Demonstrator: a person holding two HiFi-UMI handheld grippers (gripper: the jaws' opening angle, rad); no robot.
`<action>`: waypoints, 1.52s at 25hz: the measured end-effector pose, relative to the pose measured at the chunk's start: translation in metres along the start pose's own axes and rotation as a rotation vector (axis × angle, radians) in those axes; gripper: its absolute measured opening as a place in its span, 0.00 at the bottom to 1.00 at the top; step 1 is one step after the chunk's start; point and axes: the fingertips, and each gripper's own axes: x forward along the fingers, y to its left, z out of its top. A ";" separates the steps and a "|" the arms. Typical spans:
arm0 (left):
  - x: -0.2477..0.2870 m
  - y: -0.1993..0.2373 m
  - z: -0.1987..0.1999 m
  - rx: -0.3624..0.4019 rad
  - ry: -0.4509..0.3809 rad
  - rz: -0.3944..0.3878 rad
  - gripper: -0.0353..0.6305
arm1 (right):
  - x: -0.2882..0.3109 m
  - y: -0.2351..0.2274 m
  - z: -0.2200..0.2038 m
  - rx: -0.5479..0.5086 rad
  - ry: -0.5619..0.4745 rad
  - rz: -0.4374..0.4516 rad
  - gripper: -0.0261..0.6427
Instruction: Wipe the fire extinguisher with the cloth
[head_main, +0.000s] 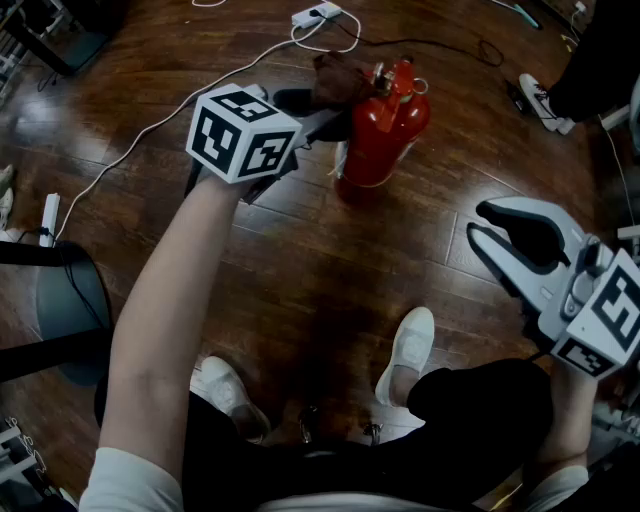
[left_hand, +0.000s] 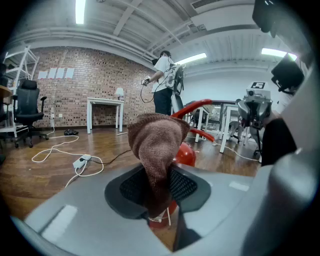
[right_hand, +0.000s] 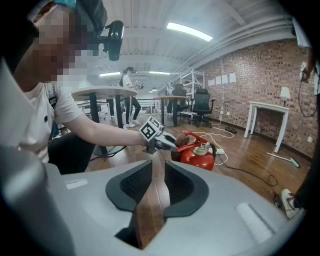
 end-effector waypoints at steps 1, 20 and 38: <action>0.003 0.000 -0.004 0.003 0.002 -0.002 0.20 | 0.002 -0.001 0.001 0.005 0.002 0.015 0.16; 0.058 -0.012 -0.151 -0.017 0.158 0.011 0.20 | 0.060 -0.002 -0.039 -0.010 0.165 0.212 0.17; 0.106 -0.035 -0.248 -0.089 0.336 0.032 0.20 | 0.174 -0.003 -0.205 0.020 0.598 0.382 0.21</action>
